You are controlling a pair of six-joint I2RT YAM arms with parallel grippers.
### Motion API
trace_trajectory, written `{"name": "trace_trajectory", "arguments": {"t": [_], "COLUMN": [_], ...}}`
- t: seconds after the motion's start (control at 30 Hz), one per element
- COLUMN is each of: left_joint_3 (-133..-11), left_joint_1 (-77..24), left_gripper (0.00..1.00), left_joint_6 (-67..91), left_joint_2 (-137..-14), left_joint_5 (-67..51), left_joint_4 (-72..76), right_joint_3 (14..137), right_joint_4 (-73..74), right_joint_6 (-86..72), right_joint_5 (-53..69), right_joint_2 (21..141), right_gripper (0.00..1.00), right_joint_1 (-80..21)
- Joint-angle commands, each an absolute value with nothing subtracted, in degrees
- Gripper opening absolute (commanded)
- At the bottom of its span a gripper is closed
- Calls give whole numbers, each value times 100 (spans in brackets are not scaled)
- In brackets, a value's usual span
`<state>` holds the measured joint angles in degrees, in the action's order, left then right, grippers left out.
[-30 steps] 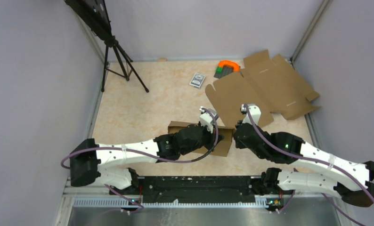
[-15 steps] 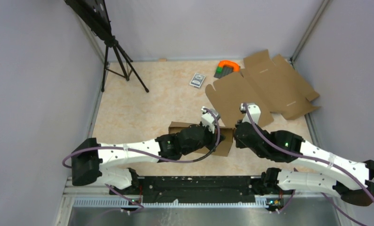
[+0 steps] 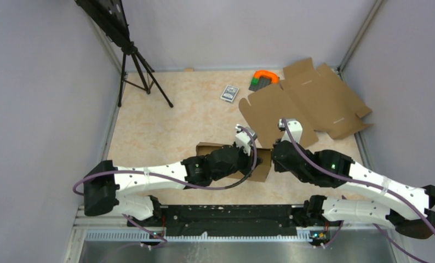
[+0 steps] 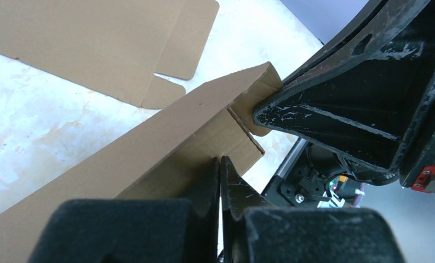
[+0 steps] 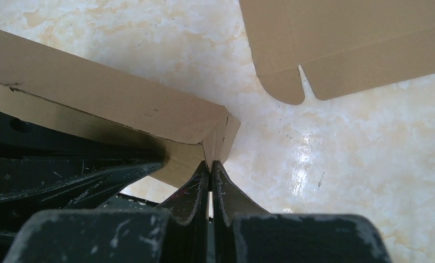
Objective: Fold the paper box
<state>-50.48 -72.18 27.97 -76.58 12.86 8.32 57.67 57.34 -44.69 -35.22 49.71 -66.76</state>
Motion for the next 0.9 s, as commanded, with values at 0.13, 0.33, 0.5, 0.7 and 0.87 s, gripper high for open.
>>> {"name": "trace_trajectory", "arguments": {"t": [0.13, 0.33, 0.5, 0.7, 0.87], "left_joint_3": [-5150, -5174, -5223, -5260, -5265], "left_joint_1": [-7260, -7260, -7259, -7260, -7260], "left_gripper": [0, 0, 0, 0, 0], "left_joint_6": [2795, 2786, 2786, 2785, 2777], "left_joint_2": [-7848, -7861, -7914, -7936, -7951], "left_joint_5": [1228, 1248, 1222, 1222, 1230], "left_joint_4": [388, 363, 325, 273, 251], "right_joint_3": [6209, 6185, 6353, 6395, 6385], "right_joint_4": [5386, 5404, 5455, 5419, 5408], "right_joint_6": [-4459, -4440, -4399, -4379, -4407], "right_joint_5": [-3362, -3289, -3272, -3144, -3018], "right_joint_2": [5018, 5007, 5026, 5052, 5083], "right_gripper": [0, 0, 0, 0, 0], "right_joint_1": [-6630, -6602, -6555, -6453, -6384]}}
